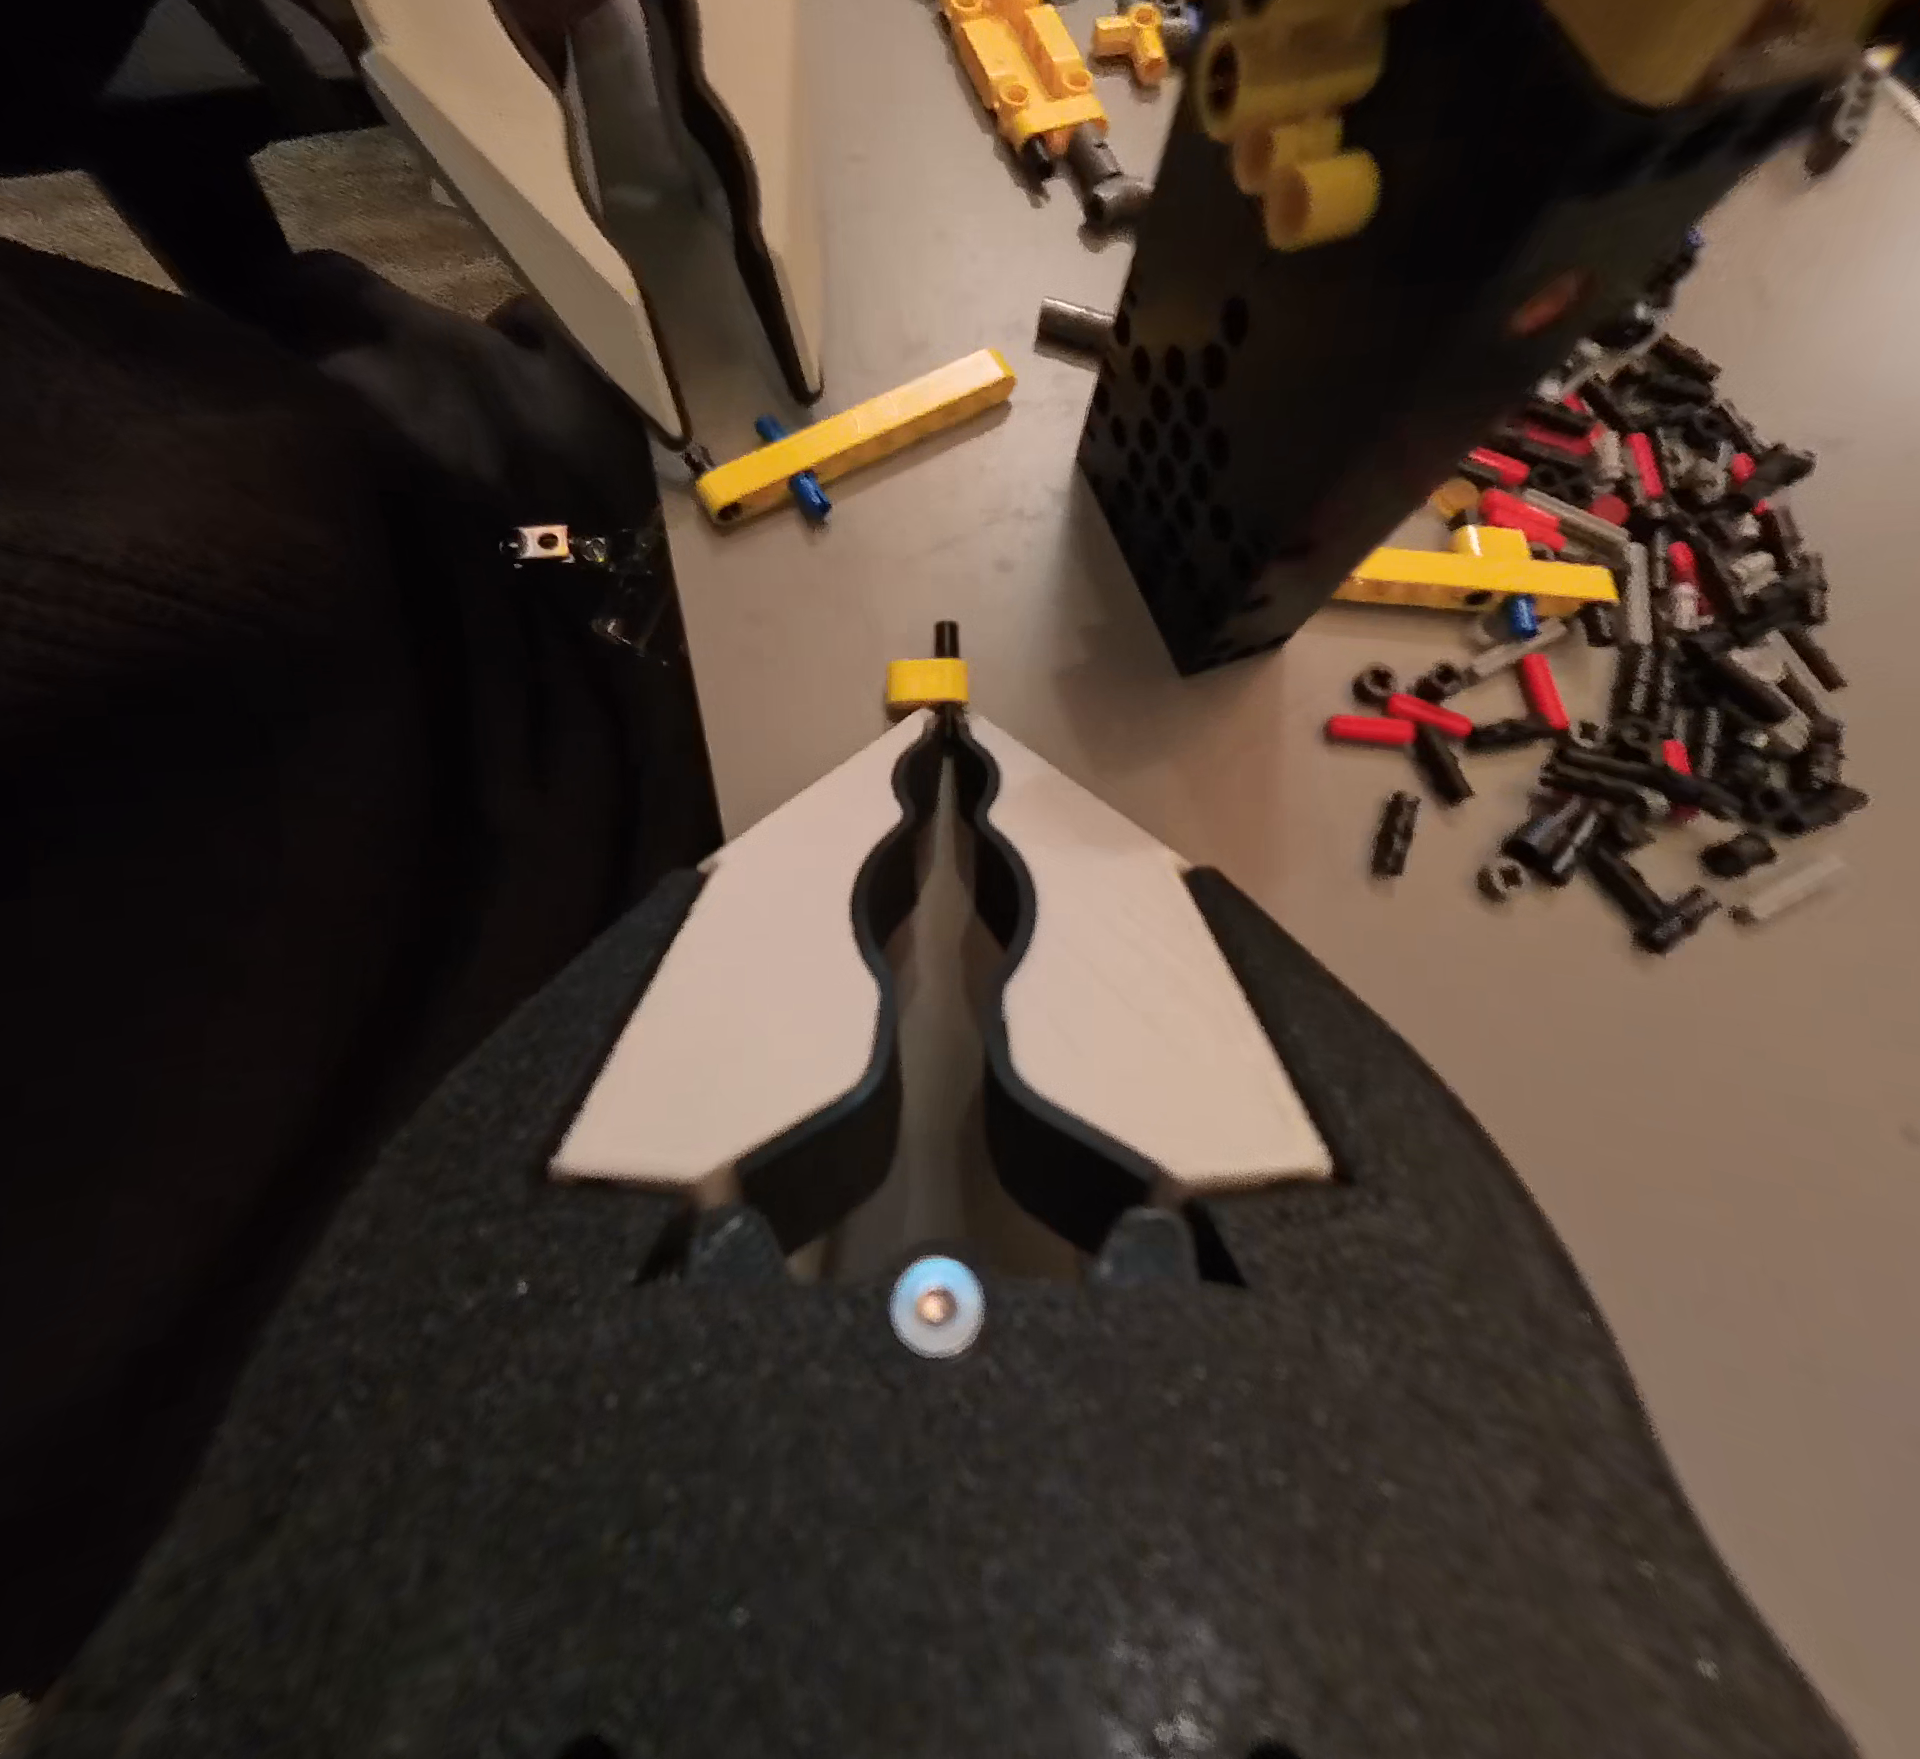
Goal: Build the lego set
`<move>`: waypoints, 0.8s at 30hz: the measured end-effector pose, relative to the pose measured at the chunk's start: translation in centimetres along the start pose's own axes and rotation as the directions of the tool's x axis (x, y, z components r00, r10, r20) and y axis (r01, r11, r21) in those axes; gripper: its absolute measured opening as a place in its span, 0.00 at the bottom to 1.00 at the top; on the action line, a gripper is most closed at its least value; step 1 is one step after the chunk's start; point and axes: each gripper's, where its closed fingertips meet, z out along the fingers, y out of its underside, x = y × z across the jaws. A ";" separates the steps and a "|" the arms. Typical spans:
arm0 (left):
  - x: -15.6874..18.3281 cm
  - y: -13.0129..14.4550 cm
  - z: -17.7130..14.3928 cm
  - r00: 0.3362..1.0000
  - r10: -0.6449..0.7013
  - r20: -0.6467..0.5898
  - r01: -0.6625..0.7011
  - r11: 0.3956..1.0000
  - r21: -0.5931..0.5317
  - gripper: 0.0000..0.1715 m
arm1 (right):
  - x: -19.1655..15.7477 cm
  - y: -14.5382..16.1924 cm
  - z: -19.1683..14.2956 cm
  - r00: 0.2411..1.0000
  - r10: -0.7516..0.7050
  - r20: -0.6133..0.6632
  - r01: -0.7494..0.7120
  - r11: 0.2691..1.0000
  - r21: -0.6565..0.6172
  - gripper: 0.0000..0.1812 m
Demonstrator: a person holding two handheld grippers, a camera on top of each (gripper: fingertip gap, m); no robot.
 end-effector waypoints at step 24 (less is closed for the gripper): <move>-0.5 -0.1 0.4 0.989 -0.111 -0.097 0.104 0.991 -0.080 0.08 | -1.7 -2.4 2.6 0.956 -0.186 0.224 0.182 0.982 0.040 0.01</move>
